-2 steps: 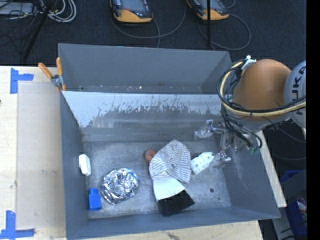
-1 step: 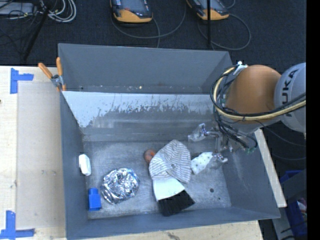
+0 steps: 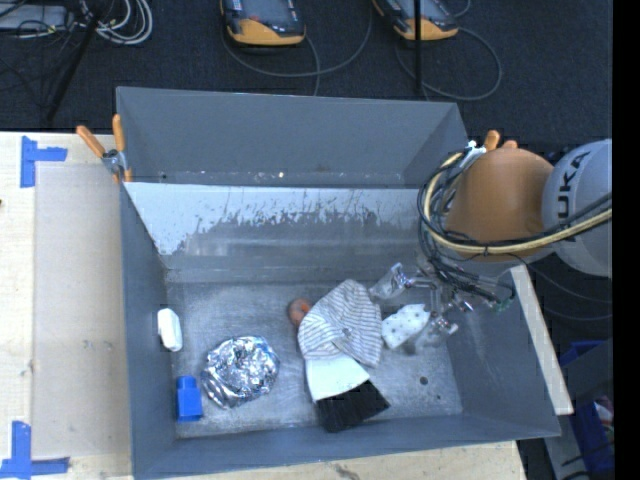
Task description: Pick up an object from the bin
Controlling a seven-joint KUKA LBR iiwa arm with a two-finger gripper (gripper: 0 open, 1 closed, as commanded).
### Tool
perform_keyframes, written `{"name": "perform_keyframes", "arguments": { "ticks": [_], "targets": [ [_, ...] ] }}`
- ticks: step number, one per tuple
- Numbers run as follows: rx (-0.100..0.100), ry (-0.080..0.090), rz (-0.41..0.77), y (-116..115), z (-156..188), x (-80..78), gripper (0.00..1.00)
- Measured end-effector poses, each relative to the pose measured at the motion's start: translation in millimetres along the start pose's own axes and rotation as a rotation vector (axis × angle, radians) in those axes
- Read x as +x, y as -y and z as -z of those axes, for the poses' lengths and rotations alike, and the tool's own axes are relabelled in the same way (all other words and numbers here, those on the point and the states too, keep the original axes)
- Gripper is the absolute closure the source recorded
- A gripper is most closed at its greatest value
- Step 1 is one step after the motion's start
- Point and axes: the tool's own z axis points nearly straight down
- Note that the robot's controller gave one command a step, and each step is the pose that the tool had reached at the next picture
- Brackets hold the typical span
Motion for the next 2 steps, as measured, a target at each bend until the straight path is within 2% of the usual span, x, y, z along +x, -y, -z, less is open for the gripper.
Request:
{"name": "perform_keyframes", "arguments": {
  "ticks": [1, 2],
  "targets": [
    [-0.008, -0.011, 0.153, 10.8, -12.4, 12.3, 1.0],
    [-0.008, -0.011, 0.153, 10.8, -12.4, 12.3, 1.0]
  ]
}}
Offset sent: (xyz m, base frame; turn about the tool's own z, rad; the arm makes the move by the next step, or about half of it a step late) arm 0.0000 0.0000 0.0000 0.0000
